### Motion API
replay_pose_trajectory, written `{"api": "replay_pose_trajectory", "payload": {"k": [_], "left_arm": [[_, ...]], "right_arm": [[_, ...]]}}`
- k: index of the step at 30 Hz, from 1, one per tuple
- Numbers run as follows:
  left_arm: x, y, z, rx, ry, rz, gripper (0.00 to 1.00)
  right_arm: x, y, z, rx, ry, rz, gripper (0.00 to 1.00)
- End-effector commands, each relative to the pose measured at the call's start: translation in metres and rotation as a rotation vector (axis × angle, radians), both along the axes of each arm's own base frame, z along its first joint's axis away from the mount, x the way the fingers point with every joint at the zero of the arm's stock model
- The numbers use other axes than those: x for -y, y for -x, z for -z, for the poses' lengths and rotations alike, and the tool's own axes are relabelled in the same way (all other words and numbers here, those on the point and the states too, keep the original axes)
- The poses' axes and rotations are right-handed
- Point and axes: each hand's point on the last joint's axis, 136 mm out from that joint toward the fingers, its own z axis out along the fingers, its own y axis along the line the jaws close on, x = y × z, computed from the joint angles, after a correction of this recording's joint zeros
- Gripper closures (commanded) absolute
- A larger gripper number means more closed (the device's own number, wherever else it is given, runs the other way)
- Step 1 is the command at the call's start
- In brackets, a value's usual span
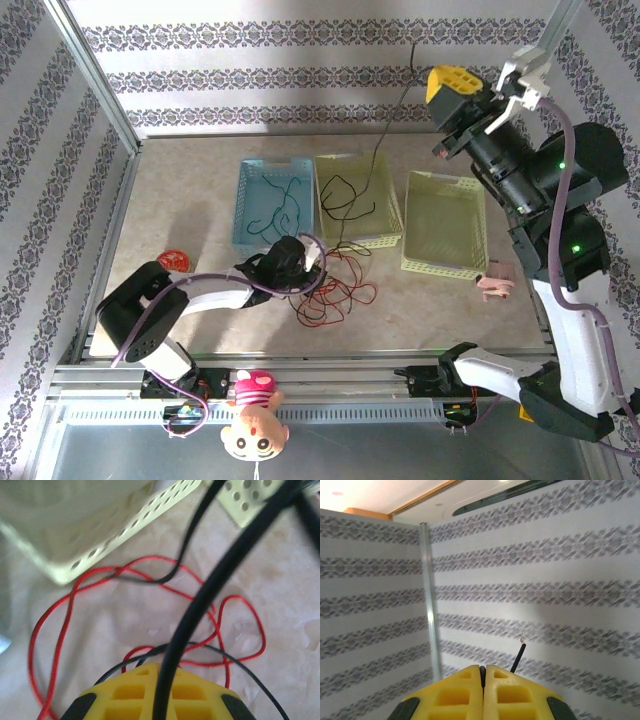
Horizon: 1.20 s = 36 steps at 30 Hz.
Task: Untangle the cables
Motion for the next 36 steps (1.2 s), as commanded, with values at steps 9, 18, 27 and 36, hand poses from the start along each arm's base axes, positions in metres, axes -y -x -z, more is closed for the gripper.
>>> {"api": "replay_pose_trajectory", "payload": {"k": [9,18,27,36], "left_arm": [[-0.051,0.019,0.028,-0.029,-0.116,-0.142,1.00],[-0.050,0.016,0.022,-0.013,-0.099,-0.153,1.00],[-0.042,0.010,0.002,0.021,-0.070,-0.139,1.00],[-0.037,0.007,-0.028,0.062,-0.002,-0.145,1.00]], "right_arm": [[0.006,-0.058,-0.042,0.058,-0.059,-0.024,1.00],[-0.005,-0.115,-0.022,-0.042,-0.047,-0.040,1.00],[-0.004,-0.167,0.084,-0.257,0.044,0.091,1.00],[-0.023,-0.185,0.266,-0.599,0.234,0.250,0.99]]}}
